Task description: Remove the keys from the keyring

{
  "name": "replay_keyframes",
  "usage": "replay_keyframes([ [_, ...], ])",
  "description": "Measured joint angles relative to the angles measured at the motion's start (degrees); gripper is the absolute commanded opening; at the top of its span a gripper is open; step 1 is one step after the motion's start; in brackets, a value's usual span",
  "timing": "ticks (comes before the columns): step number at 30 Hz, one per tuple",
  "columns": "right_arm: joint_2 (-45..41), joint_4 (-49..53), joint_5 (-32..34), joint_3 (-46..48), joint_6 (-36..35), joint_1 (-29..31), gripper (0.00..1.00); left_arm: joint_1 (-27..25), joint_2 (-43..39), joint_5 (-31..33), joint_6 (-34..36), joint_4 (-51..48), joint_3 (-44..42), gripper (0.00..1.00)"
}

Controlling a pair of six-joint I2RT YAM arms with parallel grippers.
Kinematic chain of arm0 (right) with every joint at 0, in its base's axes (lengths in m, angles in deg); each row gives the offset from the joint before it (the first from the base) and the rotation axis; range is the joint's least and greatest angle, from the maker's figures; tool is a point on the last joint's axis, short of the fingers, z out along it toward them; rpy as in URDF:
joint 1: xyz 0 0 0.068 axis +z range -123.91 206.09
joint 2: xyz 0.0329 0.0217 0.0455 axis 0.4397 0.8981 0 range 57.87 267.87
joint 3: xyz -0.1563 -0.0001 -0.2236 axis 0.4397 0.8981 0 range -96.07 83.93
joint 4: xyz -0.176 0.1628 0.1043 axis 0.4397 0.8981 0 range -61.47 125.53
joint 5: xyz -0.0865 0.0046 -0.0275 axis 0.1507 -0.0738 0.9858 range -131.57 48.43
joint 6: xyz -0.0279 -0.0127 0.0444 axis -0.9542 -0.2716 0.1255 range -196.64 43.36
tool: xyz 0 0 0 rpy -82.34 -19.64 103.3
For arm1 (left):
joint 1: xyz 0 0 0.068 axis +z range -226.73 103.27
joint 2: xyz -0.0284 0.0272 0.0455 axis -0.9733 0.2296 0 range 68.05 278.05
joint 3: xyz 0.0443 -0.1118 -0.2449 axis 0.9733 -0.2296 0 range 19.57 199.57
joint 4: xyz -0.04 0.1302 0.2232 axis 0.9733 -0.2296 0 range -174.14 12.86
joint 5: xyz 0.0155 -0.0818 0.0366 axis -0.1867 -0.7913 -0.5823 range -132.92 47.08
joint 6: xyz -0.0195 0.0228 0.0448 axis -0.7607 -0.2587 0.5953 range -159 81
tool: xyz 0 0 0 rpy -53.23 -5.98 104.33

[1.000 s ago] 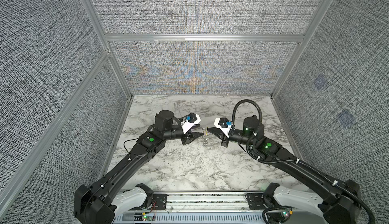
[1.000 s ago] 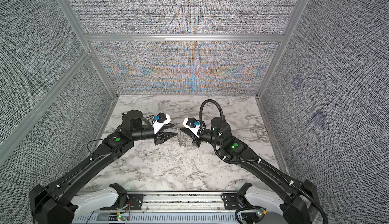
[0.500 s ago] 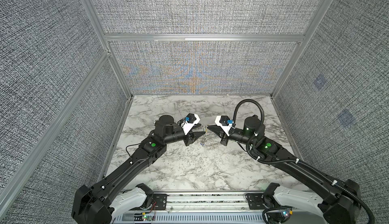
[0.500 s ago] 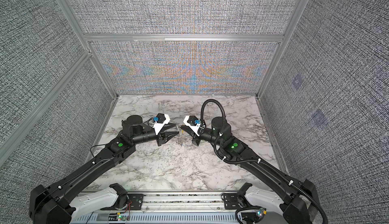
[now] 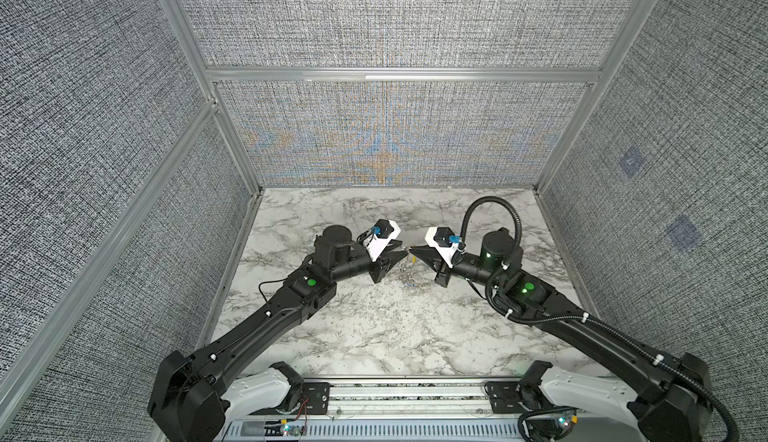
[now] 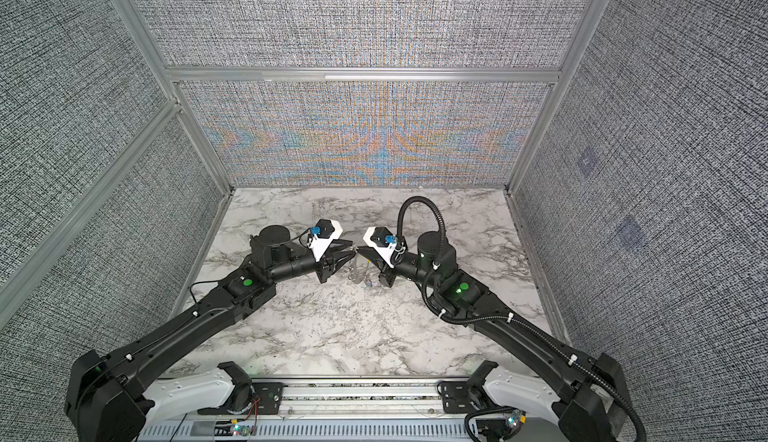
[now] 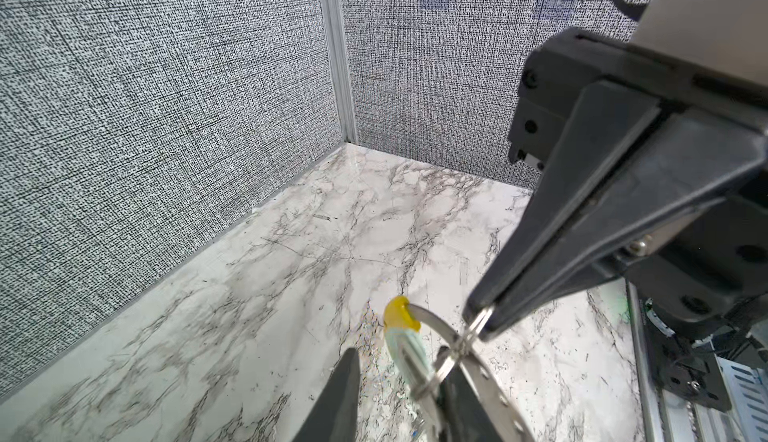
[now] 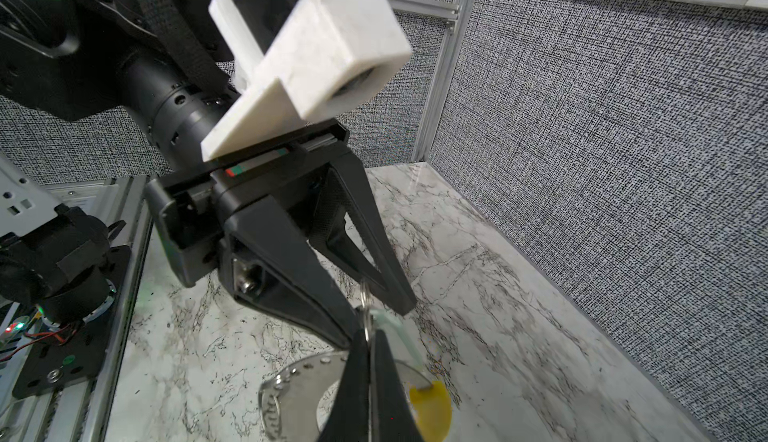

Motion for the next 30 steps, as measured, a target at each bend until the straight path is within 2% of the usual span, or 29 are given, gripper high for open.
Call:
replay_keyframes([
  [5, -0.42, -1.11, 1.01, 0.55, 0.59, 0.0, 0.0, -0.02, 0.04, -0.04, 0.04, 0.04, 0.15, 0.18],
  [12, -0.63, -3.04, 1.92, 1.11, 1.99, 0.0, 0.0, -0.02, 0.15, -0.63, 0.04, 0.2, 0.15, 0.0],
  [23, -0.57, -4.68, 3.37, 1.51, 4.46, 0.04, 0.0, -1.01, 0.42, -0.39, 1.11, 0.9, 0.2, 0.0],
  [30, -0.33, -5.77, 5.16, 1.53, 7.41, 0.2, 0.0, -3.04, 0.66, 4.2, 2.54, 0.92, 0.39, 0.0],
])
